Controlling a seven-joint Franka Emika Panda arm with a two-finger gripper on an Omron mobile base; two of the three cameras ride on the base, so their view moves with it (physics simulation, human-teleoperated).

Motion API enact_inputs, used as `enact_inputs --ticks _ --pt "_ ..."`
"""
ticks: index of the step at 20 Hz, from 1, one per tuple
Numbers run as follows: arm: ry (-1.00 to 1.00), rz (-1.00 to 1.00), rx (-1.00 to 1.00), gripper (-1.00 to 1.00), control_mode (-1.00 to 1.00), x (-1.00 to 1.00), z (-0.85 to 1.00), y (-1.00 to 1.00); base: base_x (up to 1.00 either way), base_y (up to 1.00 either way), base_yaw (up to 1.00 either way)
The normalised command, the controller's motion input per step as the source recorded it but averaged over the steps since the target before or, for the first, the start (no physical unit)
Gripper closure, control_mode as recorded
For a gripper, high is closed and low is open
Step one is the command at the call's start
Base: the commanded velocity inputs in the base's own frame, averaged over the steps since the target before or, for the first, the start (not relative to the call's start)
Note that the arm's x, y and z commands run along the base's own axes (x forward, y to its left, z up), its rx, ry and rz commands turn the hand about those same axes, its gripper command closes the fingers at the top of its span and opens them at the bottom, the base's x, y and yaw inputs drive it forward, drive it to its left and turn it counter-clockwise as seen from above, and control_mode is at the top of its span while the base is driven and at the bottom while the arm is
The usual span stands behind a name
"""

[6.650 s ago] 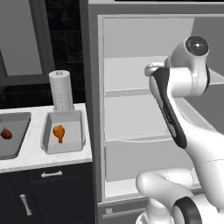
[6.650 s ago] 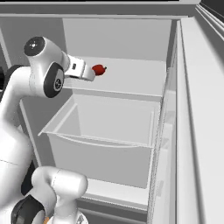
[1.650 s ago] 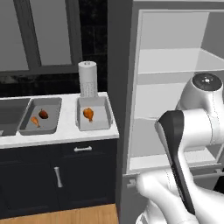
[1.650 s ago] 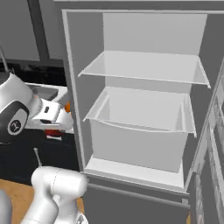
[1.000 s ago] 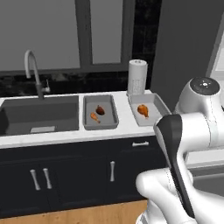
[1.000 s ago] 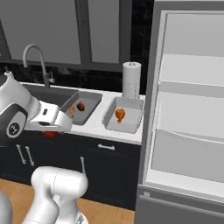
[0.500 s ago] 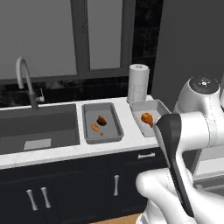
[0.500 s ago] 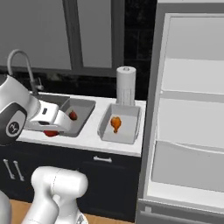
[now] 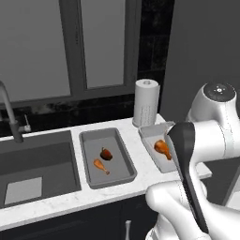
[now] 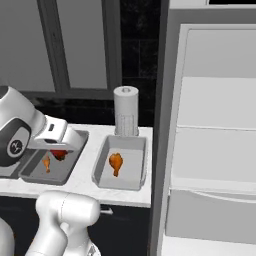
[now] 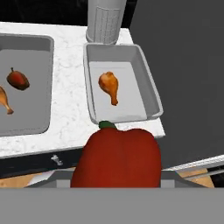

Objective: Place one bell pepper and one chicken drumstick in each tupperware on the nearby counter, to pack two identical lunches.

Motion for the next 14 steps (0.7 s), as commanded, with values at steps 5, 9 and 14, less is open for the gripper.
enact_inputs --ticks 5,9,14 --pt "0.0 -0.04 0.0 1.0 -1.0 0.35 0.0 -0.09 0.27 0.0 -0.04" --pt "0.0 -0.01 0.01 1.0 -1.0 0.59 -0.27 -0.3 0.0 0.0 0.0" --pt "0.01 0.0 -0.03 1.0 -1.0 0.67 -0.51 -0.01 0.0 0.0 0.0"
